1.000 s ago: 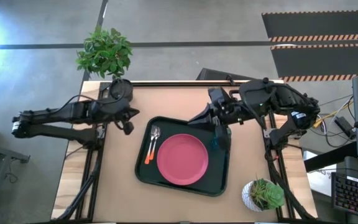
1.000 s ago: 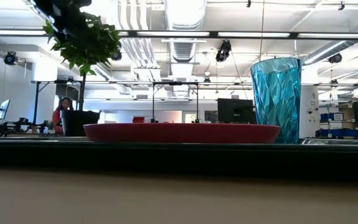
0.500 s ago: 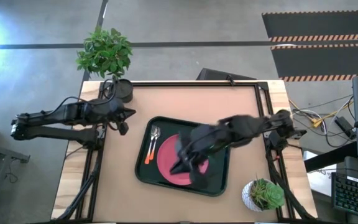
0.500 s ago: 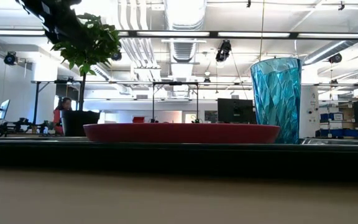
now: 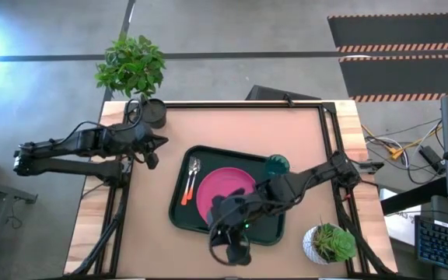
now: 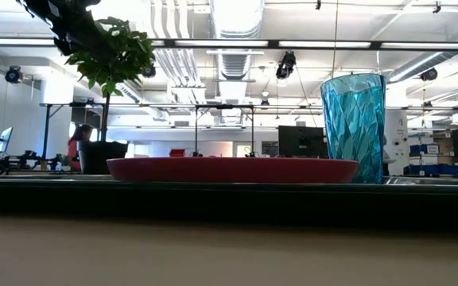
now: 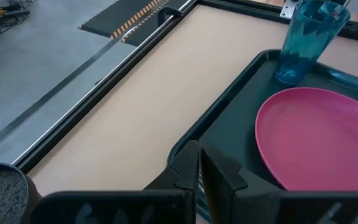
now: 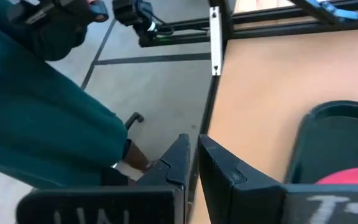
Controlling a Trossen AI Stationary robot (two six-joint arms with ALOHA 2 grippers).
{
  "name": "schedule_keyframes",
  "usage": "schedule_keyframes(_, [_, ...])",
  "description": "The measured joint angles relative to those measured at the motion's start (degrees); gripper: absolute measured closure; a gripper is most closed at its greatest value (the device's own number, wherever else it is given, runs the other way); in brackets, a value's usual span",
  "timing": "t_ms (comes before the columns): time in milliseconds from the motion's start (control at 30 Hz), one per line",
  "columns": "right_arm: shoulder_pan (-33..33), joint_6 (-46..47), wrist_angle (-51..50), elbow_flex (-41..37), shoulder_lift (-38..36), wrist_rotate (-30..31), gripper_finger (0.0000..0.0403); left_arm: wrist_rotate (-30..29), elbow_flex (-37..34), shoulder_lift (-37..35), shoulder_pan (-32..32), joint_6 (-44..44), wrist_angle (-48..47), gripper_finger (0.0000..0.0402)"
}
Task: Pick and place plate/cup/fork/spoon on tray
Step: Move the black tray to the center of the table
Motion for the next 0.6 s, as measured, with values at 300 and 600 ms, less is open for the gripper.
schedule_keyframes(300, [3.78,-4.35,11.43,-1.91,0.89,1.44,0.0381,0.02,-0.09,-0.38,0.0,0.02,-0.19,0.0402])
schedule_keyframes(600, [5.75,-6.9,10.81,-8.28,-0.19,0.77,0.0381,0.04,-0.09,-1.54,-0.07,-0.04,-0.19,0.0402])
